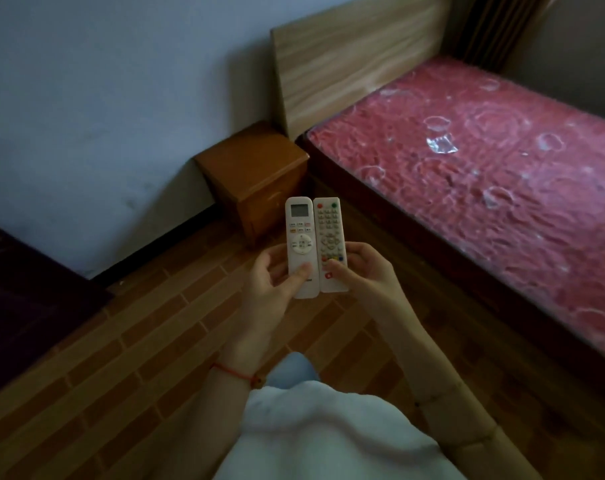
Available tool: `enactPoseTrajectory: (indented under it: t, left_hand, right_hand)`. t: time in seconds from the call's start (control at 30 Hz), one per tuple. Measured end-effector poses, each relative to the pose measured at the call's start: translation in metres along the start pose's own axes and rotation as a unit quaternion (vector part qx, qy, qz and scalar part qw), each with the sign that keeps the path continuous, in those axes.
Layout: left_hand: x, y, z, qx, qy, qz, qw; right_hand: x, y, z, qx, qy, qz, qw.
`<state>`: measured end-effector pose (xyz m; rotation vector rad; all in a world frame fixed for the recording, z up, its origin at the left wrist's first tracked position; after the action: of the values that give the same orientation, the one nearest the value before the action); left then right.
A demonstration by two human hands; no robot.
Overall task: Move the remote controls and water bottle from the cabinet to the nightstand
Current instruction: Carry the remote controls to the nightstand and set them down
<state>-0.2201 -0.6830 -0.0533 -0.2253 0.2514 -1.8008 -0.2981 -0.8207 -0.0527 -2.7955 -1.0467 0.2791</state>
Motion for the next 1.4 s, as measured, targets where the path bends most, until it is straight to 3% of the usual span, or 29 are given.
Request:
enactPoseTrajectory:
  t: [0.37,0.77,1.4]
  left_hand:
    - [0.026,0.186,0.014,-0.028,-0.024,0.093,0.995]
    - [0.021,0.428,0.106,-0.009,-0.022,0.135,0.991]
    - [0.043,0.602,0.103,-0.126,-0.088,0.253,0.955]
  right_hand:
    - [0.094,0.191,-0.014,0.007,-0.011,-0.081,0.997]
    - [0.25,0.401,-0.094,0.007,-0.018,-0.141,0.99]
    - [0.362,0.587,-0.092,-0.008,-0.112,-0.267,0.957]
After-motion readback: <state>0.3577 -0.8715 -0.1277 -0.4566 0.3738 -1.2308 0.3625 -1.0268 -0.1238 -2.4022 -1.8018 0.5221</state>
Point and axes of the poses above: each hand's wrist, its own y-axis towards the middle knuckle, its own x-axis out of the palm, z = x × y, the point moved 3 cm from there along y, towards the middle knuckle, and after that the axes turned 15 degrees about z, right-handed, at the moved point
